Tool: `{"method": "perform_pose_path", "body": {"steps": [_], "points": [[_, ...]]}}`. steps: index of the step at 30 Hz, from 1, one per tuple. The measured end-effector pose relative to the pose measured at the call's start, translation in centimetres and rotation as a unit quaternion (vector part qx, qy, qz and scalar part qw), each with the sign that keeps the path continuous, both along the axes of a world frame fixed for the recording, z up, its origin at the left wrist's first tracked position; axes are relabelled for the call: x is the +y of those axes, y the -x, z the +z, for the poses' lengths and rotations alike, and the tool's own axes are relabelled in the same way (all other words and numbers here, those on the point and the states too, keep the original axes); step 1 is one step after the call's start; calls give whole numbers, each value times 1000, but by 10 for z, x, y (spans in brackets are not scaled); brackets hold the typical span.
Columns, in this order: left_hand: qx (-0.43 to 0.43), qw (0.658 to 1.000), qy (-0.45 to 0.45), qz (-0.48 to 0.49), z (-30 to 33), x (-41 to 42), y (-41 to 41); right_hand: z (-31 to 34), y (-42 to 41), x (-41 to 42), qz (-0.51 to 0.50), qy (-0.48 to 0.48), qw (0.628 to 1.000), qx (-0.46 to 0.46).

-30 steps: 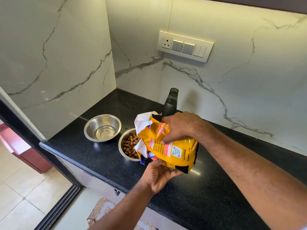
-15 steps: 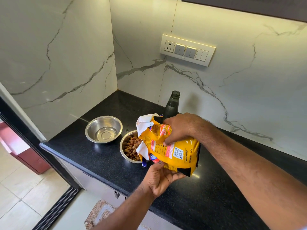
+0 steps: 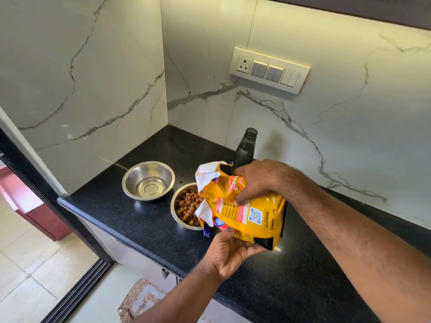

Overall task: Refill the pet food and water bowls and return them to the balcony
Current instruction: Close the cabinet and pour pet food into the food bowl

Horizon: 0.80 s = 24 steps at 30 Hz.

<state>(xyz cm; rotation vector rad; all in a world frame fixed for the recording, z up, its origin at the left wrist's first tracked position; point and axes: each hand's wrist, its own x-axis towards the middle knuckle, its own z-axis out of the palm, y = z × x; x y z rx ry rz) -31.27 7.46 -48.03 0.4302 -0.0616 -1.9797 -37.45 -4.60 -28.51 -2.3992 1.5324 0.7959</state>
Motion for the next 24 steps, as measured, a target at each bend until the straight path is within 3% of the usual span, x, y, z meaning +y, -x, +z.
{"method": "perform_pose_path", "body": {"steps": [24], "points": [[-15, 1000, 8, -8, -6, -3, -2, 1, 1, 1, 4, -5, 1000, -11]]}}
